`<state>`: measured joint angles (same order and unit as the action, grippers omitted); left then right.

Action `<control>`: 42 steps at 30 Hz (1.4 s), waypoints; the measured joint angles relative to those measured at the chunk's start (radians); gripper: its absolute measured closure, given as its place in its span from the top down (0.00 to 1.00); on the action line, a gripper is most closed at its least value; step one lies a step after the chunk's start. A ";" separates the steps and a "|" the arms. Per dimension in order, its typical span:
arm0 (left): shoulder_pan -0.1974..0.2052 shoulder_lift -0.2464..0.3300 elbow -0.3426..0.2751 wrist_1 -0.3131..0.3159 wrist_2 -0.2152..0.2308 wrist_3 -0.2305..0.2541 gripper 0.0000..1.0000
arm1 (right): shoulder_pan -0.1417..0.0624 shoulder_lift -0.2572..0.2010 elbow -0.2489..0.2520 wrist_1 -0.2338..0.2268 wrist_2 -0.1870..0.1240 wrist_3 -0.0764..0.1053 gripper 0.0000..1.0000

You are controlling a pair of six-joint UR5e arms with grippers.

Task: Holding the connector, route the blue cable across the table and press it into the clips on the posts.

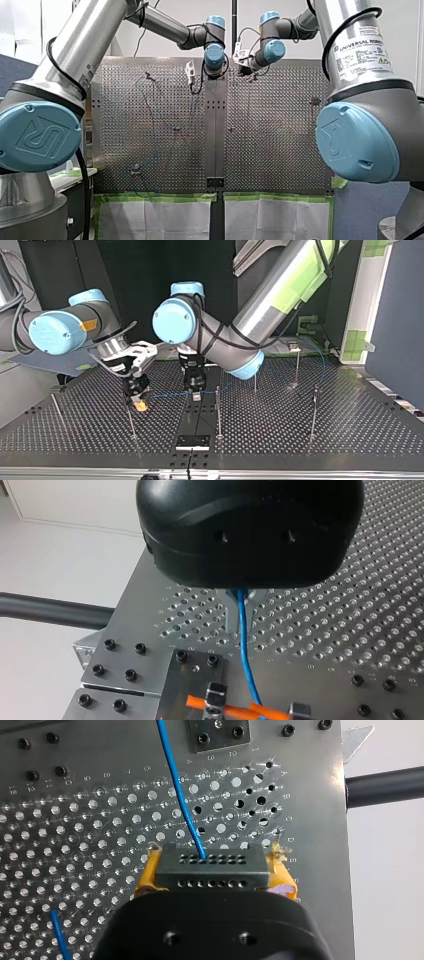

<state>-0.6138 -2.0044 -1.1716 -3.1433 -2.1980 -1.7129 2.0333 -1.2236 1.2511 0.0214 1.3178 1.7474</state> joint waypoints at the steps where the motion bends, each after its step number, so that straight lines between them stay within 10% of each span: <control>1: -0.001 0.000 0.000 -0.001 -0.006 -0.001 0.00 | 0.000 0.000 0.000 0.000 0.000 0.000 0.00; 16: -0.034 0.000 -0.096 0.048 -0.051 -0.017 0.00 | 0.011 0.003 0.065 -0.007 0.009 -0.002 0.00; 42: 0.000 -0.137 -0.320 0.272 0.132 -0.030 0.00 | -0.004 0.080 0.285 -0.115 0.051 -0.013 0.00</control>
<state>-0.6138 -2.1416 -1.4912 -2.8713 -2.0657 -1.7426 2.0295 -1.1439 1.5361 -0.0935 1.3690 1.7341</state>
